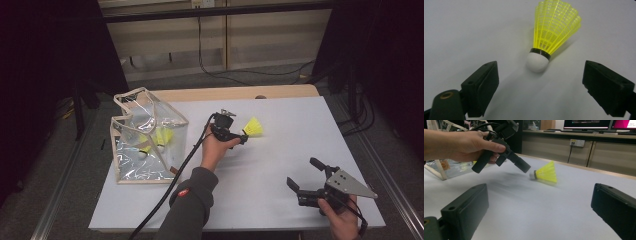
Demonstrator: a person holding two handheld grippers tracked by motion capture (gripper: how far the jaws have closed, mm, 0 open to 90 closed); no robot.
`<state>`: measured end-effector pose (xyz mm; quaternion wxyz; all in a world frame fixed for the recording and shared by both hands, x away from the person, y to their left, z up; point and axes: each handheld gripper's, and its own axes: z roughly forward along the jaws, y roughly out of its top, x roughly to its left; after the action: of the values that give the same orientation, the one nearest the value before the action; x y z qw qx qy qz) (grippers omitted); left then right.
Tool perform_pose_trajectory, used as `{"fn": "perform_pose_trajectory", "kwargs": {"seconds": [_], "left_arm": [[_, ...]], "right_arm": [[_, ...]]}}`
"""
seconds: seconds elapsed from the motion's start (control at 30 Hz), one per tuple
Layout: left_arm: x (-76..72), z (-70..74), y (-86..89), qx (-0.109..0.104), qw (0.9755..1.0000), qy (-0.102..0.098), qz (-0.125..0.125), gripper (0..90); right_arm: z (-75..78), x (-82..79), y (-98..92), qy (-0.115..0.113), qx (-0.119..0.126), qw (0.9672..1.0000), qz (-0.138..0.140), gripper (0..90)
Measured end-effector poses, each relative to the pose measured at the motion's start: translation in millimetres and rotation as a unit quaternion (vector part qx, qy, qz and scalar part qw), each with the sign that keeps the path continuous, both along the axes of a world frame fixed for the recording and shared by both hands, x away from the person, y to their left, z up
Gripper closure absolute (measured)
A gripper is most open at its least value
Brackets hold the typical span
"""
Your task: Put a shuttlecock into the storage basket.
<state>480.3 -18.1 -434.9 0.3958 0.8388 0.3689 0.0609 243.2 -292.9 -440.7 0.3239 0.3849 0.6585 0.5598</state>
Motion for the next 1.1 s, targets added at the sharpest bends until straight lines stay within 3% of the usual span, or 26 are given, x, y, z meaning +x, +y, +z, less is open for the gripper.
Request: {"fn": "perform_pose_trajectory", "kwargs": {"seconds": [0.07, 0.13, 0.3, 0.53, 1.1], "left_arm": [[0.5, -1.1, -1.4, 0.004, 1.0, -0.003, 0.0, 16.0], [1.3, -2.8, -3.1, -0.006, 1.0, 0.001, 0.006, 17.1], [4.7, -6.9, -6.1, 0.008, 1.0, -0.004, -0.001, 20.0], [7.5, -14.1, -10.2, 0.012, 0.9999, 0.001, -0.005, 22.1], [10.3, -17.4, -19.2, 0.038, 0.9985, -0.026, -0.029, 34.2]], "right_arm": [[0.2, -0.2, 0.0, 0.0, 0.0, 1.0, -0.001, 1.3], [0.2, 0.1, -0.2, -0.001, -0.001, 1.0, 0.0, 1.3], [0.1, 0.4, -1.4, -0.001, 0.0, 1.0, -0.001, 1.4], [0.2, 0.5, -0.9, -0.001, 0.0, 1.0, 0.0, 1.4], [-0.4, 0.5, -0.2, 0.001, 0.0, 1.0, 0.002, 1.4]]}}
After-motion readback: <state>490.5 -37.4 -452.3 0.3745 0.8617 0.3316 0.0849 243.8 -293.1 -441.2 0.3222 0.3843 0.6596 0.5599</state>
